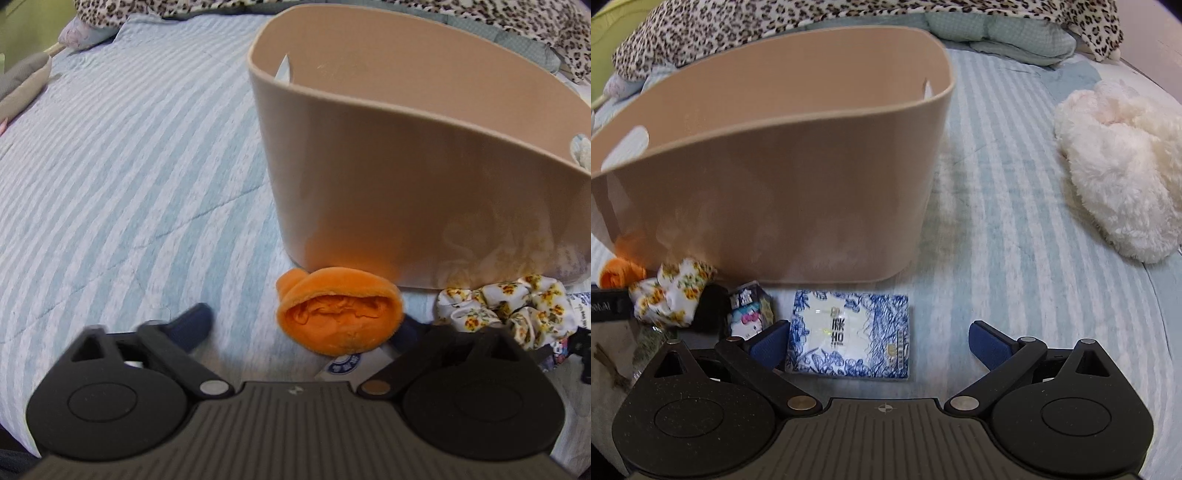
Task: Organize objects
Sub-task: 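Grasp the orange pouch with the left tool while the right tool grasps the blue-patterned box, then carry both items over the basket and open both tools to drop them, then grasp the tan hair clip with the left tool while the right tool grasps the Hello Kitty box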
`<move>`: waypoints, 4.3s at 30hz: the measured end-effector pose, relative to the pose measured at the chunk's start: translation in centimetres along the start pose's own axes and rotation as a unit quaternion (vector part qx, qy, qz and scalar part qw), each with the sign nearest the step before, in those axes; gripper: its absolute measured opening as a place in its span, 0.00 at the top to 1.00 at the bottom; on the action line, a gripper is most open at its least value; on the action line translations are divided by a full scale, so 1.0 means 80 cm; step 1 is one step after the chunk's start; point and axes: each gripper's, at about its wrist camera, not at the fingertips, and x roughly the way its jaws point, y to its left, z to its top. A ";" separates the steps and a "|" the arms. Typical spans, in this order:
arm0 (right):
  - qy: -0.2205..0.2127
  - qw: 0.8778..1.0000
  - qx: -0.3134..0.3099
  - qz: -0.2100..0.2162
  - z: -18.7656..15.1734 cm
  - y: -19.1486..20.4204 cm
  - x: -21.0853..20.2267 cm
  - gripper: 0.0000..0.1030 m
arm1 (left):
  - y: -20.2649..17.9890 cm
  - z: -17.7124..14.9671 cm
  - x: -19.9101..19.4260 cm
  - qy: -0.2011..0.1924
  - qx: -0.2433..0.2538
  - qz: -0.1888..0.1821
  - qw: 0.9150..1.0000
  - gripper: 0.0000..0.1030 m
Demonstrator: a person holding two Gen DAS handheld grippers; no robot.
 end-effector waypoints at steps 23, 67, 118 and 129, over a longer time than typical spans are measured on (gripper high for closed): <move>-0.072 0.994 0.056 0.064 -0.017 -0.028 -0.095 0.41 | -0.036 -0.042 -0.125 -0.073 0.036 -0.043 0.996 0.85; -0.115 0.991 -0.041 0.046 0.120 0.029 -0.053 0.39 | -0.074 0.101 -0.049 -0.055 0.043 -0.037 0.997 0.80; -0.017 0.998 -0.048 0.025 -0.050 0.024 -0.061 0.07 | -0.023 -0.083 -0.075 0.033 0.047 -0.032 0.998 0.26; -0.032 0.997 -0.063 0.041 -0.038 0.046 -0.034 0.11 | -0.019 -0.075 -0.060 0.031 0.016 -0.045 0.998 0.26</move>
